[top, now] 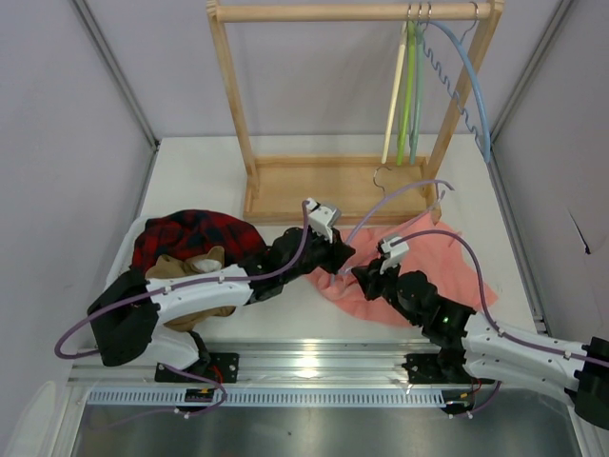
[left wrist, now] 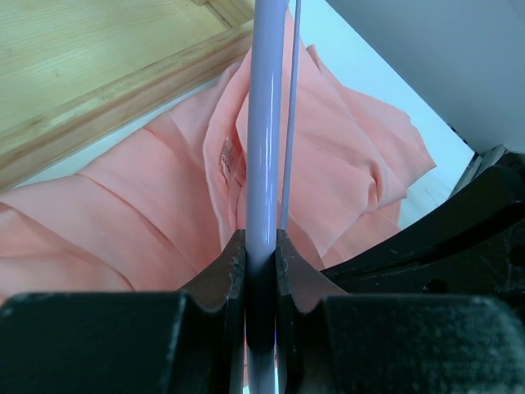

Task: Place the skirt on the hanger

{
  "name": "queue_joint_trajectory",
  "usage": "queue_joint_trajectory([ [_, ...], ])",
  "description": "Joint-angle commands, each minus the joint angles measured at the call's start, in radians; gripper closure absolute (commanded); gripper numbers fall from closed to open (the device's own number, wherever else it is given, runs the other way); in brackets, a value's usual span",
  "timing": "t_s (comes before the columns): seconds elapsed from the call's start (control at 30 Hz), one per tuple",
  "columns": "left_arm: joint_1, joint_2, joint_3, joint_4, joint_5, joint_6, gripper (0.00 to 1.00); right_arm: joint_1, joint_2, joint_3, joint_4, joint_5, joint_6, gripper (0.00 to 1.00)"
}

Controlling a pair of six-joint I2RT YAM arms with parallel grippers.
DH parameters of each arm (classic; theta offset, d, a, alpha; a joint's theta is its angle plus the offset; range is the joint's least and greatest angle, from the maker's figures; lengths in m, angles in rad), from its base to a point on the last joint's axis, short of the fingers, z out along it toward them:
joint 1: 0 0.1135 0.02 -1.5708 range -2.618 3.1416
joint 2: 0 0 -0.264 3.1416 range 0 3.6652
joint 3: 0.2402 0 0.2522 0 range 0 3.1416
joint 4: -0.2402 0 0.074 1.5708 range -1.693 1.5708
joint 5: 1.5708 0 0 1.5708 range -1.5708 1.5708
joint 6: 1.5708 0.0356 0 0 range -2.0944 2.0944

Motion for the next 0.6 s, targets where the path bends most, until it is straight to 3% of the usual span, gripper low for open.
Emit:
queue_joint_trajectory([
  [0.0,0.000,-0.083,0.092,-0.033,-0.035,0.034,1.00,0.005,0.011,0.013,-0.021,-0.023,0.000,0.92],
  [0.07,-0.002,-0.099,0.148,-0.081,-0.046,0.049,1.00,0.011,0.002,0.026,-0.046,-0.034,0.011,0.80],
  [0.1,0.000,-0.120,0.161,-0.130,-0.054,0.063,1.00,0.015,-0.006,0.034,-0.075,-0.046,0.011,0.66],
  [0.2,-0.002,-0.152,0.222,-0.196,-0.048,0.103,1.00,0.031,-0.060,0.068,-0.136,-0.058,0.029,0.48],
  [0.57,-0.002,-0.396,0.274,-0.507,-0.069,0.130,1.00,0.063,-0.298,0.354,-0.469,-0.043,0.158,0.25],
])
